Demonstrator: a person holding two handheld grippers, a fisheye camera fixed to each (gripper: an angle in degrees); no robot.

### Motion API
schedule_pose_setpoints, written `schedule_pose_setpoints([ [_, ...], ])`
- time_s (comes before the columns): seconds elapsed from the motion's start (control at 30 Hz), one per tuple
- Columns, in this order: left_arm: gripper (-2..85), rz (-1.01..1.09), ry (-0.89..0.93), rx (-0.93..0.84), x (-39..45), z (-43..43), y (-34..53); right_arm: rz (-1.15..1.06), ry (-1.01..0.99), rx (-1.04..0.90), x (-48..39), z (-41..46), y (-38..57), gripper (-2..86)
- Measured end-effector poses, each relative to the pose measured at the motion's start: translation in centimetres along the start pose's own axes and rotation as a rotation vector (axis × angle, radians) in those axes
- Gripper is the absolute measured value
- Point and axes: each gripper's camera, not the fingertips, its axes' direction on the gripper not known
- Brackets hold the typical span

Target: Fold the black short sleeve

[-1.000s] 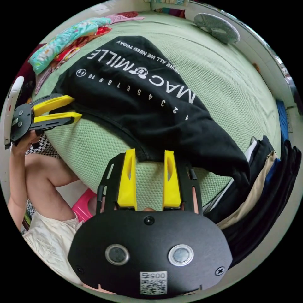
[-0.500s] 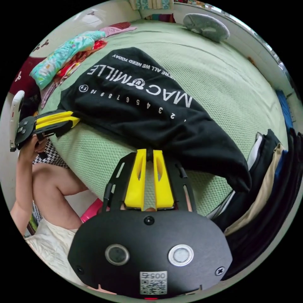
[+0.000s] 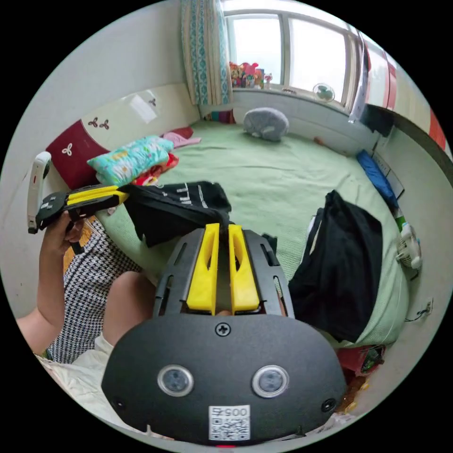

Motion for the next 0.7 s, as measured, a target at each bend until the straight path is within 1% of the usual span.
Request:
schedule_pose_setpoints([
  [0.07,4.5,0.024,-0.011,0.021,0.2,-2.7,-1.1,-0.011,0.050,0.028,-0.4,-4.1,-1.5,-0.3],
  [0.17,4.5,0.030,-0.009,0.046,-0.5,-5.0,-3.2,-0.030,0.128,0.046,-0.7,-7.5,-3.8,-0.3],
  [0.3,4.6,-0.003,0.010,0.040,-2.5,-4.9,-6.9,0.004,0.150,0.038,0.6,-8.2,-7.7,-0.4],
  [0.4,4.9,-0.054,0.023,0.024,-4.7,-2.1,-10.8,0.027,0.209,0.011,2.0,-5.8,-11.9,-0.4],
  [0.5,6.1,-0.127,0.014,0.083,-7.0,1.7,-14.0,0.073,0.267,0.013,3.7,-1.7,-16.5,-0.1],
  [0.53,6.1,-0.159,0.001,0.071,-7.9,3.3,-14.9,0.100,0.282,0.023,4.6,0.3,-18.1,0.3],
  [0.63,5.7,-0.196,0.025,-0.027,-9.4,7.6,-15.6,0.163,0.356,-0.050,7.0,5.4,-20.4,2.6],
  [0.7,5.7,-0.176,0.047,-0.073,-9.9,10.1,-14.6,0.211,0.310,-0.055,7.9,7.4,-19.8,3.5],
])
